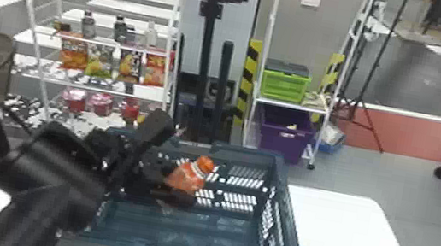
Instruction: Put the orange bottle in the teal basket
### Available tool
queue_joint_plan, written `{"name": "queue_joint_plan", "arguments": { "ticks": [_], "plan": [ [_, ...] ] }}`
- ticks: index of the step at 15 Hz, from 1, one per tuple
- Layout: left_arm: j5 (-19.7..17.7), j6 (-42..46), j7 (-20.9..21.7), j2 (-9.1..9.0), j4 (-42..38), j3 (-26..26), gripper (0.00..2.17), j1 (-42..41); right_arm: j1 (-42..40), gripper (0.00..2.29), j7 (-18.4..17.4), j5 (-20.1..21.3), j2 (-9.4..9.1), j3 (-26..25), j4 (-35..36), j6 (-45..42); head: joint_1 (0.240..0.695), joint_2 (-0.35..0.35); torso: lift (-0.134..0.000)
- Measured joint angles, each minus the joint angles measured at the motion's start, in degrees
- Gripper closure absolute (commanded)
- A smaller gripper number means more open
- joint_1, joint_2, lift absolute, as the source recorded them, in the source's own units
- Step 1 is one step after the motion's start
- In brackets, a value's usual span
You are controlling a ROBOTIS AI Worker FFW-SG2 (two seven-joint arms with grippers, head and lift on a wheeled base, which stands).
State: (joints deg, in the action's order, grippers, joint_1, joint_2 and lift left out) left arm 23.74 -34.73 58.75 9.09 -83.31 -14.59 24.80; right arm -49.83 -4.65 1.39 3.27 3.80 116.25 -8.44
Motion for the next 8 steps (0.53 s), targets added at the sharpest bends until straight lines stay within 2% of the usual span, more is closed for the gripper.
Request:
{"name": "queue_joint_plan", "arguments": {
  "ticks": [2, 5, 8],
  "plan": [
    [4.3, 1.9, 2.1, -2.19, 8.4, -1.4, 0.67, 3.9, 0.0, 0.13, 0.0, 0.1, -0.31, 0.0, -0.2, -0.1, 0.499, 0.000, 0.000],
    [9.2, 5.7, 2.0, -4.66, 19.6, -4.0, 0.67, 8.6, 0.0, 0.13, 0.0, 0.1, -0.56, 0.0, -0.5, -0.2, 0.499, 0.000, 0.000],
    [15.0, 8.1, 2.1, -6.85, 27.7, -5.8, 0.67, 11.5, 0.0, 0.13, 0.0, 0.1, -0.69, -0.1, -0.7, -0.2, 0.499, 0.000, 0.000]
  ]
}}
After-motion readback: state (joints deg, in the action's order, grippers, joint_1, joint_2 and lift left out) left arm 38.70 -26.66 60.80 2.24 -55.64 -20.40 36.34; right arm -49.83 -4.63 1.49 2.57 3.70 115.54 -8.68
